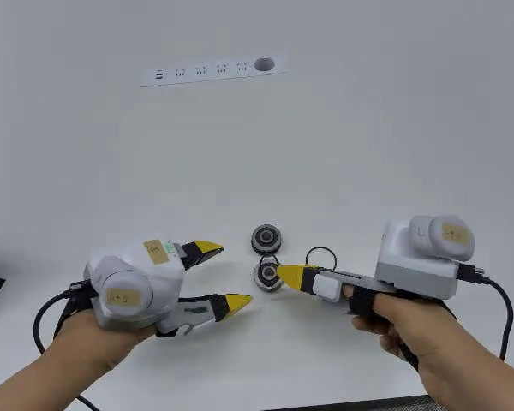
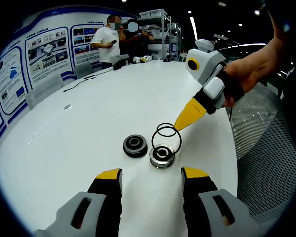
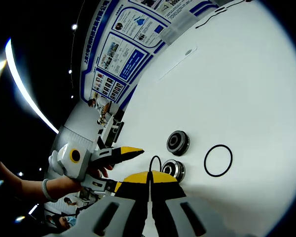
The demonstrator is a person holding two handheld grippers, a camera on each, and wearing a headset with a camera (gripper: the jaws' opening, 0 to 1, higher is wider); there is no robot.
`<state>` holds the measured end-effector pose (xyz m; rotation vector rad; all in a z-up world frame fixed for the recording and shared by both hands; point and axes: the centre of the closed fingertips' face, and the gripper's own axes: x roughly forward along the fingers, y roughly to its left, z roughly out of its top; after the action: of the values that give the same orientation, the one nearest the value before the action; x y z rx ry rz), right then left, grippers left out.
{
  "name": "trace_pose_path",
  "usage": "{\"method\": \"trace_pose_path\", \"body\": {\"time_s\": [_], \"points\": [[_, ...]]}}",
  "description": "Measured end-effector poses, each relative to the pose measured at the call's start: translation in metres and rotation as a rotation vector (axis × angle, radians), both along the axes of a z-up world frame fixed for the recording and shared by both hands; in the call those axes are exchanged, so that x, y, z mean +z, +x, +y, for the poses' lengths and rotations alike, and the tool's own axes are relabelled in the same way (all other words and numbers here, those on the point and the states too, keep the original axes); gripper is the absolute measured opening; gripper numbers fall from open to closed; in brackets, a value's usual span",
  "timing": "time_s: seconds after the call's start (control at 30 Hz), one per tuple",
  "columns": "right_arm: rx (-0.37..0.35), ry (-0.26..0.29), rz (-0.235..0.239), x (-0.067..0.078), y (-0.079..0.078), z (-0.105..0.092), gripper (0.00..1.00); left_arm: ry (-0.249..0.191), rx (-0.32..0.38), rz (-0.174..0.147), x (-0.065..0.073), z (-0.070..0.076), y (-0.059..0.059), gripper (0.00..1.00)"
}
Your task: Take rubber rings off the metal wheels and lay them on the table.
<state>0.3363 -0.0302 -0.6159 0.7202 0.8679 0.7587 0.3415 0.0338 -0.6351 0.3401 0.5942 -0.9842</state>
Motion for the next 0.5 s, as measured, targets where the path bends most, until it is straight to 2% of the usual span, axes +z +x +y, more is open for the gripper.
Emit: {"method": "trace_pose_path", "body": {"time_s": [0.13,0.33,0.5], "points": [[-0.020,-0.002,0.002,0.001,0.001,-0.008,0.02,-0.006,0.019,0.002,0.001,0.004,0.000,0.51],[-0.055,-0.003,0.005,0.000,0.003,-0.021,0.02,-0.079,0.061,-0.009,0.011,0.007,0.001,0.56],[-0.097,0.005,0.014,-0.002,0.007,-0.033,0.02,-0.085,0.076,-0.005,0.010,0.010,0.000,0.60]]}}
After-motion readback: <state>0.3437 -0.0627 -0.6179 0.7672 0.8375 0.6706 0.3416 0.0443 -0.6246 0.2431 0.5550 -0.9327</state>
